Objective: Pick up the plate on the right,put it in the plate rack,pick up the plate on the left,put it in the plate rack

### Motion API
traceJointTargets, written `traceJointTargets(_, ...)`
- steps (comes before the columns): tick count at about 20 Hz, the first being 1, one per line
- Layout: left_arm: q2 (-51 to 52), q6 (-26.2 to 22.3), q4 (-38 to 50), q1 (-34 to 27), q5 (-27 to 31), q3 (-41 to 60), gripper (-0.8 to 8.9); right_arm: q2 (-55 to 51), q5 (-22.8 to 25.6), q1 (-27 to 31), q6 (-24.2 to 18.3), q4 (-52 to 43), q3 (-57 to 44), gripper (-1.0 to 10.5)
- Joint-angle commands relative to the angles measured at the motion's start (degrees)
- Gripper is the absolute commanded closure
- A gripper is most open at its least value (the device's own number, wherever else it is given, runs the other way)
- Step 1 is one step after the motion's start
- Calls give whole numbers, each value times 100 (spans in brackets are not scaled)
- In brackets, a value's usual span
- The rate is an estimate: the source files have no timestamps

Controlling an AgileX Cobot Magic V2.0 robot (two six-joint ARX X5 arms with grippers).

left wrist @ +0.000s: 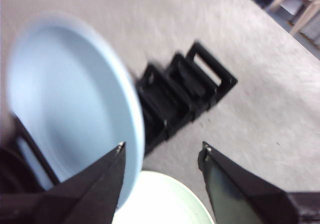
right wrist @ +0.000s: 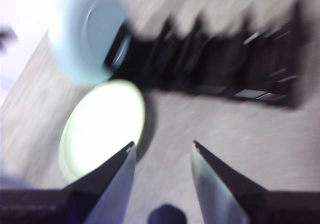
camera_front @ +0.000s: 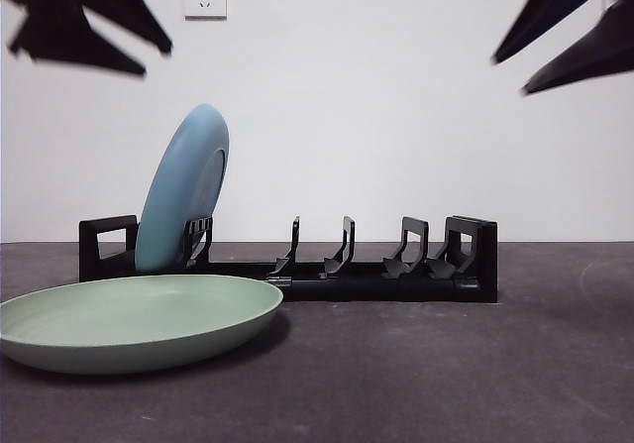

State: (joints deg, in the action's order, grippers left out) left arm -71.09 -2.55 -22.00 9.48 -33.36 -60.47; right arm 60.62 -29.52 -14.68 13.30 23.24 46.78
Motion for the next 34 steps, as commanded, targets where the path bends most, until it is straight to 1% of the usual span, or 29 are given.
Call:
traceJointTargets(1,575,-380,-170,269,352,11,562,411,-55,-337,70,-271,11,760)
traceJointTargets(4,1340,-691,-446,798,1158,9,562,1108,-46,-874,240,-901,31,760)
traceJointTargets(8,1961,-964,-811,1604,2293,9,562,2190,-13,-1357,271,-1086,446,760)
traceJointTargets(12,2052,-970,-1226,2181,2898,9,562,3314,-2,-1722,225,-1086,1102,761)
traceJointTargets(16,2050,-970,-1298,2546,3200,9,562,4245,4,-1893,229,-1086,1622,761)
traceJointTargets(19,2050,-970,-1298,2651,3263,9,562,4708,48,-1985,229,-1088,1915,761)
traceJointTargets(20,2050,-970,-1300,2675,3348,9,562,4854,162,-2031,229,-1084,2006,761)
traceJointTargets(22,2050,-970,-1307,2684,3397,9,562,5042,157,-2068,229,-1097,2081,762)
traceJointTargets(23,2050,-970,-1322,2684,3436,9,562,5097,153,-2070,229,-1104,2090,763)
traceJointTargets(24,2050,-970,-1338,2684,3493,9,562,5152,153,-2087,236,-1119,2090,787)
traceJointTargets(25,2050,-970,-1349,2684,3493,9,562,5206,149,-2109,234,-1123,2090,834)
traceJointTargets(27,2050,-970,-1346,2682,3495,9,562,5281,153,-2138,264,-1115,2090,889)
traceJointTargets(28,2050,-970,-1349,2684,3495,9,562,5296,153,-2155,278,-1108,2090,943)
traceJointTargets(30,2050,-970,-1368,2684,3497,9,562,5294,160,-2221,302,-1086,2090,958)
traceJointTargets(31,2048,-973,-1373,2684,3504,9,562,5259,149,-2227,380,-1060,2090,958)
traceJointTargets(34,2048,-1080,-1375,2684,3497,9,562,5036,155,-2225,376,-664,2090,958)
